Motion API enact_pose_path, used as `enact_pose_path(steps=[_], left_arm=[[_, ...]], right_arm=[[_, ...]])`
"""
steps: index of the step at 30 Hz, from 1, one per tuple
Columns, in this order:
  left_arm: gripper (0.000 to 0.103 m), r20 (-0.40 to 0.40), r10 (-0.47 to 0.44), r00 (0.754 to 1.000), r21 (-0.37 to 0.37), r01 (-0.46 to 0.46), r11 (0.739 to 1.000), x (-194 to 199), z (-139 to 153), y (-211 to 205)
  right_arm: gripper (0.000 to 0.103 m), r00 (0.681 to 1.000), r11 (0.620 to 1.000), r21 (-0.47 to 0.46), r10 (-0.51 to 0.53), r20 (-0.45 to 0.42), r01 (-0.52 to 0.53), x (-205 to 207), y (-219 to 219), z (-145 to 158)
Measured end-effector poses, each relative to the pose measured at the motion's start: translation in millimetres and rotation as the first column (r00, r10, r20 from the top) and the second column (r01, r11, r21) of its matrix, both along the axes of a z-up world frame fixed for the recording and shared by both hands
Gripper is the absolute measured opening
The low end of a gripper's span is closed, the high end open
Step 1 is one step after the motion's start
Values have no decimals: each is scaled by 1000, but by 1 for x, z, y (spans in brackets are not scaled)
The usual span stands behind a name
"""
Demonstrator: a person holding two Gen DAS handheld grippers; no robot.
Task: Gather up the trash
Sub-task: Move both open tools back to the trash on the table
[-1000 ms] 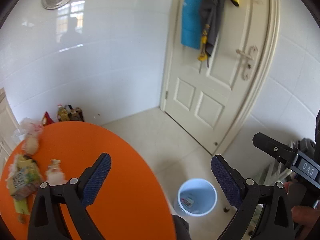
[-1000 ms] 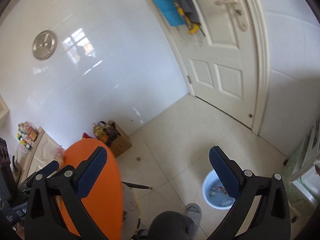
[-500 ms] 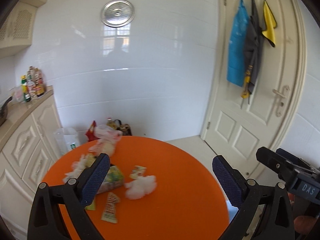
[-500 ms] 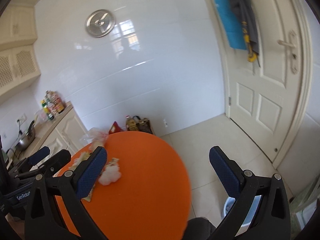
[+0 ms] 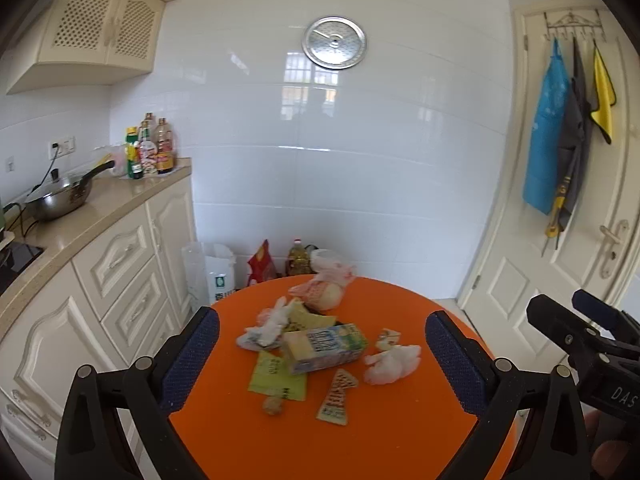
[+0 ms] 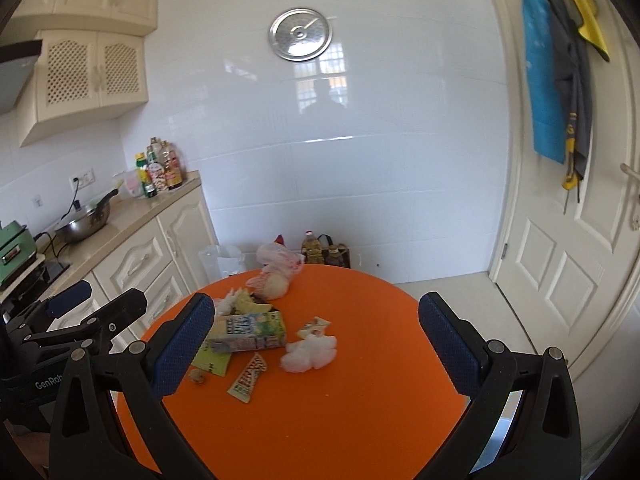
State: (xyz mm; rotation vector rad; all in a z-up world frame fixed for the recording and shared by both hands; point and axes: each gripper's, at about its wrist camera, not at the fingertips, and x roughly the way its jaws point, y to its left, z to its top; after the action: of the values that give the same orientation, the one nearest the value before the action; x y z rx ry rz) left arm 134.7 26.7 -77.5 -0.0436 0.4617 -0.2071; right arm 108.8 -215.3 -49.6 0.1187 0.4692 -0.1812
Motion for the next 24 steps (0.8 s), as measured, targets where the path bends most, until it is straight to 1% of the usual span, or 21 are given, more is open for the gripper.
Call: enact_pose_path(steps=[2, 5, 9, 14, 19, 22, 24], left_arm=[[102, 0, 22, 1000, -4, -22, 1000, -10, -2, 11], [102, -13, 50, 999, -6, -50, 999, -13, -4, 19], [102, -59, 79, 995, -10, -80, 997, -11, -17, 32], [102, -127, 95, 987, -1, -96, 995, 11, -29, 38], [102, -192, 91, 977, 12, -90, 996, 44, -39, 30], [102, -224, 88, 971, 23, -85, 996, 70, -45, 26], [102, -243, 90, 966, 39, -83, 996, 85, -52, 24]], right_arm=[[103, 1000, 1000, -12, 16, -8, -16, 4, 10, -1], [103, 999, 999, -21, 30, -32, -30, 11, 19, -7], [103, 996, 999, -19, 35, -77, -37, 23, 20, -19], [103, 988, 998, -13, 58, -145, -60, 43, 24, -42], [103, 975, 997, 6, 78, -210, -78, 64, 28, -65], [103, 964, 997, 35, 81, -255, -74, 77, 27, -84], [103, 951, 995, 66, 89, -297, -73, 87, 27, -102]])
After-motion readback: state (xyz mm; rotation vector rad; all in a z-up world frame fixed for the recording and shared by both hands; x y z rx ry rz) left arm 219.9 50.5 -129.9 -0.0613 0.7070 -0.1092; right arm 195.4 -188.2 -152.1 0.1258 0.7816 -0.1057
